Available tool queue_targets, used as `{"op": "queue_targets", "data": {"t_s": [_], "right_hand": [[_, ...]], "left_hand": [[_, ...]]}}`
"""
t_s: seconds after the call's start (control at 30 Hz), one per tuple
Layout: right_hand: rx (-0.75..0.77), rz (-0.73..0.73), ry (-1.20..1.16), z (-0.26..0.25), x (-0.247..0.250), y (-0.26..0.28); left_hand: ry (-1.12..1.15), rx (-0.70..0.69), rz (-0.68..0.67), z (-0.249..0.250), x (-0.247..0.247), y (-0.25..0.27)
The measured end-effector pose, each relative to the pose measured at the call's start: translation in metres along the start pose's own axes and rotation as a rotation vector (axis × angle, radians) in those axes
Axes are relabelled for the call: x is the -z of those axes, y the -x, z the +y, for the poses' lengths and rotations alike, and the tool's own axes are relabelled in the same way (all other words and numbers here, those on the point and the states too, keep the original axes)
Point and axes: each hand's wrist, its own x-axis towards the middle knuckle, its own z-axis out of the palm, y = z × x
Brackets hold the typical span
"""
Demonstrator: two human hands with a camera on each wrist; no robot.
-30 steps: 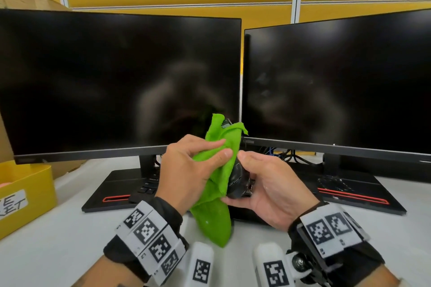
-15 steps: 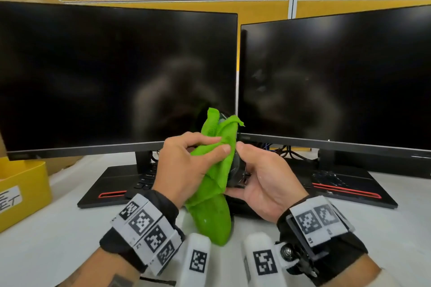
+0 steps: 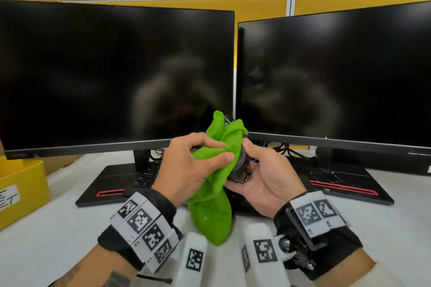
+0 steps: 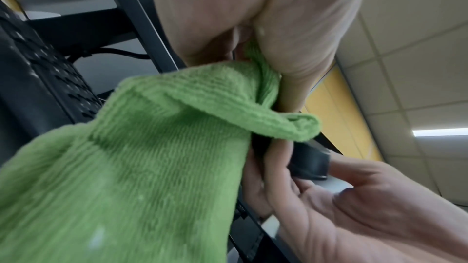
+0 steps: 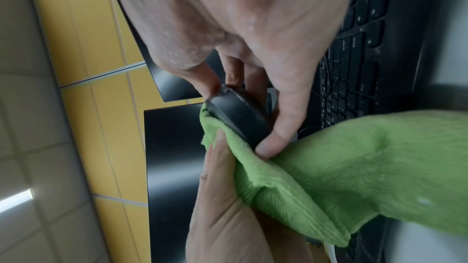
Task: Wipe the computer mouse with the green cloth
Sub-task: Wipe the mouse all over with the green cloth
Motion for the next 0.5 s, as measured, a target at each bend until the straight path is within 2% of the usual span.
{"op": "queue_targets", "data": {"t_s": [0.1, 0.33, 0.5], "right_hand": [[0.001, -0.008, 0.000, -0.003, 0.002, 0.001], [-0.024, 0.000, -0.006, 0.002, -0.001, 0.001], [-0.047, 0.028, -0.006, 0.002, -0.001, 0.004]], "left_hand": [[-0.047, -0.035, -0.039, 0.002, -0.006, 0.003], [-0.097, 0.004, -0.058, 0.005, -0.006, 0.003], [-0.028, 0.044, 0.038, -0.004, 0.005, -0.002]]}}
